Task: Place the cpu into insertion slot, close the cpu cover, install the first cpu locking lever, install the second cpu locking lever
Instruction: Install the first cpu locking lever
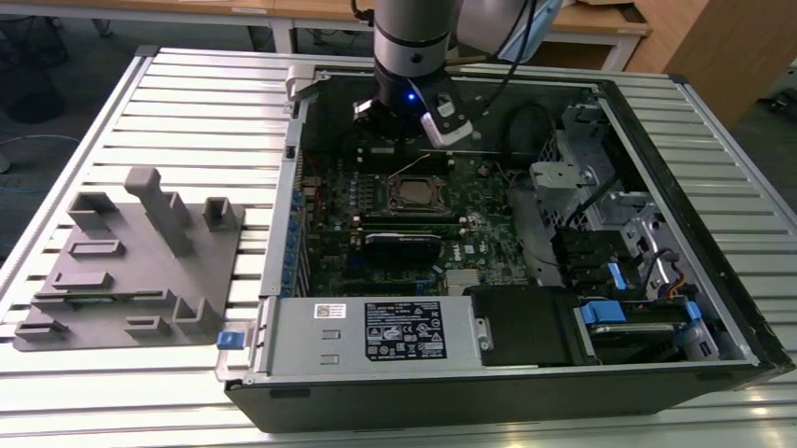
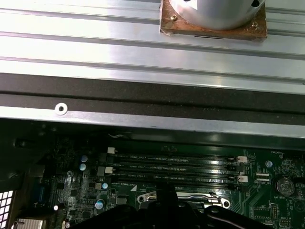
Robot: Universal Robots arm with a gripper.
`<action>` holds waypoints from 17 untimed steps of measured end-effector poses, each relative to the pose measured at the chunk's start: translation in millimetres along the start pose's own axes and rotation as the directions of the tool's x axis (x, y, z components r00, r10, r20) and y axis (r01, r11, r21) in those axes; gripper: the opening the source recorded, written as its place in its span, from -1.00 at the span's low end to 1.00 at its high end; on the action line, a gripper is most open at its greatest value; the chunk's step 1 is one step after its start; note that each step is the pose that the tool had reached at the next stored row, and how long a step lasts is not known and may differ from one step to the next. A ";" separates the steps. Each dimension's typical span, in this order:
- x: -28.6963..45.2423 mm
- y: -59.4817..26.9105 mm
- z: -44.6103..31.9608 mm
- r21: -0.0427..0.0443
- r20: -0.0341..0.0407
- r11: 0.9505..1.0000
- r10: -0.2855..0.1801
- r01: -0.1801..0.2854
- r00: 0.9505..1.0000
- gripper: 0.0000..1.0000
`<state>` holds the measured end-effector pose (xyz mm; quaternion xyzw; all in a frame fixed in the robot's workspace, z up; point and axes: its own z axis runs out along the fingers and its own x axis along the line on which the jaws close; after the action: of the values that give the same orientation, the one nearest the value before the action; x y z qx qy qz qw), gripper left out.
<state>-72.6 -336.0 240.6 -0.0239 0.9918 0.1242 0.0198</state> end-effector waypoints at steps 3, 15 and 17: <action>-1.4 -0.1 0.1 0.000 0.000 1.000 0.000 0.000 1.000 -0.80; -1.4 -1.1 4.0 0.000 0.000 1.000 0.000 0.000 1.000 -0.80; -1.6 -1.1 4.0 0.000 0.000 1.000 0.000 0.000 1.000 -0.80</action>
<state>-70.8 -336.0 236.5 -0.0240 0.9918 0.1241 0.0198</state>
